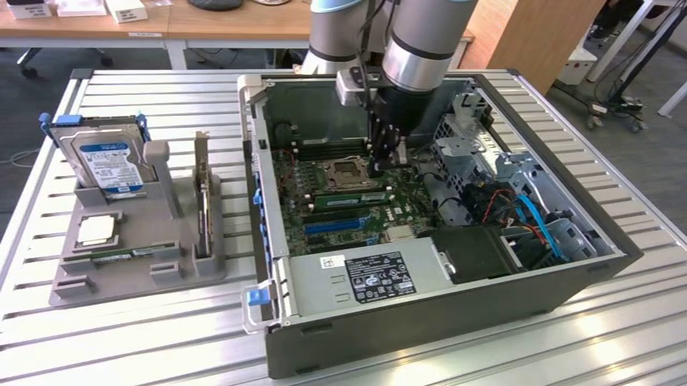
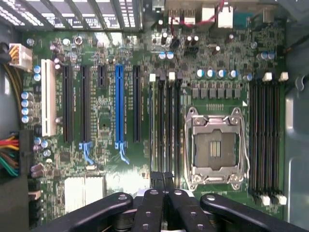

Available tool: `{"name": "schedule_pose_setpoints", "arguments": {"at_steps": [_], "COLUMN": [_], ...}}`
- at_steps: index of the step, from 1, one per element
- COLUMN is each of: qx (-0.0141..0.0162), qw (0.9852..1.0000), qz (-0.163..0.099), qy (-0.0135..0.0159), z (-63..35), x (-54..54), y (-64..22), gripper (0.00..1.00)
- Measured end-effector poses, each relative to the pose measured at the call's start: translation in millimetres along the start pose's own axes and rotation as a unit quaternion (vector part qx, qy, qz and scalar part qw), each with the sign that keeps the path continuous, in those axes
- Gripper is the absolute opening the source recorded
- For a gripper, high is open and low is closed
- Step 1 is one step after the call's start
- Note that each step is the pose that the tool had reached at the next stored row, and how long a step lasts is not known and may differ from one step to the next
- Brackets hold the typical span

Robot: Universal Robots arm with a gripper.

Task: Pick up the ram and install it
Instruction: 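Press down the ram until it locks into place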

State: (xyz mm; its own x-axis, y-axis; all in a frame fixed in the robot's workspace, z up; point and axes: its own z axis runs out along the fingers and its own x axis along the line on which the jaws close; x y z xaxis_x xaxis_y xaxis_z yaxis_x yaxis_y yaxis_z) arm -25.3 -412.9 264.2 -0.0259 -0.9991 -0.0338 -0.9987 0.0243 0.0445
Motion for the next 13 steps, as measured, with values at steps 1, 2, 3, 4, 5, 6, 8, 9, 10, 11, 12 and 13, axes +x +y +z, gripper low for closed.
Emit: {"name": "schedule_pose_setpoints", "arguments": {"at_steps": [1,2,3,4,5,6,8,9,10,11,12,13], "qx": [0.0,0.0,0.0,0.0,0.0,0.0,0.0,-0.0001,0.0,0.0,0.0,0.0], "qw": [1.0,1.0,1.0,1.0,1.0,1.0,1.0,1.0,1.0,1.0,1.0,1.0], "qz": [0.0,0.0,0.0,0.0,0.0,0.0,0.0,0.0,0.0,0.0,0.0,0.0], "qy": [0.0,0.0,0.0,0.0001,0.0,0.0,0.0001,0.0001,0.0,0.0001,0.0001,0.0], "z": [0.2,0.4,0.5,0.7,0.9,1.0,1.4,1.5,1.7,1.9,2.1,2.3], "x": [0.0,0.1,0.2,0.2,0.3,0.3,0.4,0.5,0.6,0.6,0.7,0.7], "y": [2.1,4.0,6.0,7.8,9.5,11.3,15.0,16.8,18.8,20.7,22.6,24.5], "gripper": [0.1,0.1,0.1,0.1,0.1,0.1,0.1,0.1,0.1,0.1,0.1,0.1]}}
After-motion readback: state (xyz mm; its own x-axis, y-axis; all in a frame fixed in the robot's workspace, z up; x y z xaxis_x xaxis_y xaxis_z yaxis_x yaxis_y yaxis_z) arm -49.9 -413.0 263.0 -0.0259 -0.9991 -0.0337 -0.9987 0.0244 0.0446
